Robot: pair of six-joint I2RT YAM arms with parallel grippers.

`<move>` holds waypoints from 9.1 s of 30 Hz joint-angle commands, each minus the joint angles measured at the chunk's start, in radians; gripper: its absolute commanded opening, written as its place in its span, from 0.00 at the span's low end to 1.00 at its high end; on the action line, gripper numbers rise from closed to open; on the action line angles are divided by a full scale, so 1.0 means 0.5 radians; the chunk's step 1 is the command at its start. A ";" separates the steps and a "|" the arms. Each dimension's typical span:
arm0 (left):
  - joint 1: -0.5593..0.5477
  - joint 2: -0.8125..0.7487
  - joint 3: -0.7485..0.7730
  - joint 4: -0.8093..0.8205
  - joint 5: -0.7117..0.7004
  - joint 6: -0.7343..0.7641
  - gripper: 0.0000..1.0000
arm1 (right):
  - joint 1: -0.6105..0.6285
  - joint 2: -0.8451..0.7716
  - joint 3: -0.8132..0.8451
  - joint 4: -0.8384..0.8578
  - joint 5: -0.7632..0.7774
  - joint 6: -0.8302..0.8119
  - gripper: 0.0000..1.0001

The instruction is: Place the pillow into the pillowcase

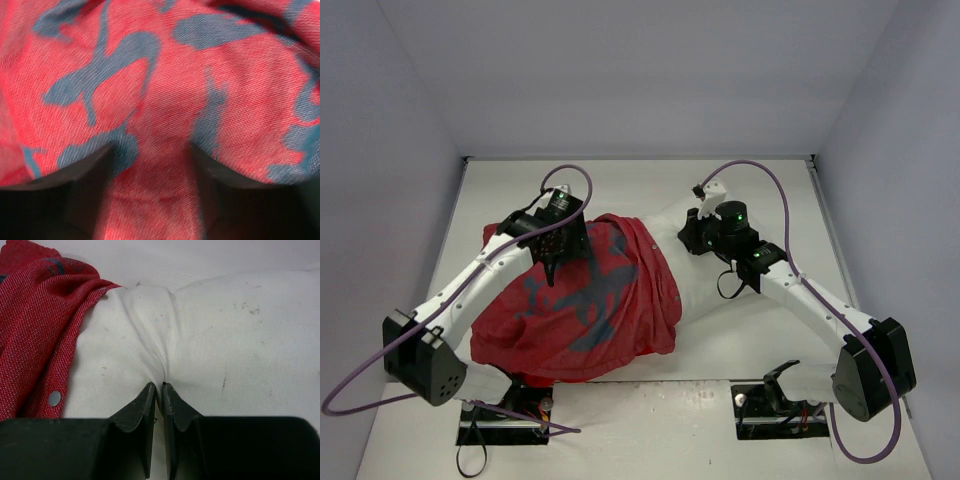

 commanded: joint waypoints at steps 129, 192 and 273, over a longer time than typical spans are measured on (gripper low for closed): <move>-0.290 0.379 0.943 0.364 0.182 0.907 0.70 | -0.267 0.041 0.031 0.068 -0.133 0.052 0.00; -0.164 0.777 1.018 0.564 0.164 0.689 0.34 | -0.197 -0.189 -0.070 0.065 -0.087 0.122 0.00; -0.124 0.163 0.264 0.269 0.625 -0.191 0.00 | 0.236 0.317 0.270 0.154 -0.243 -0.141 0.01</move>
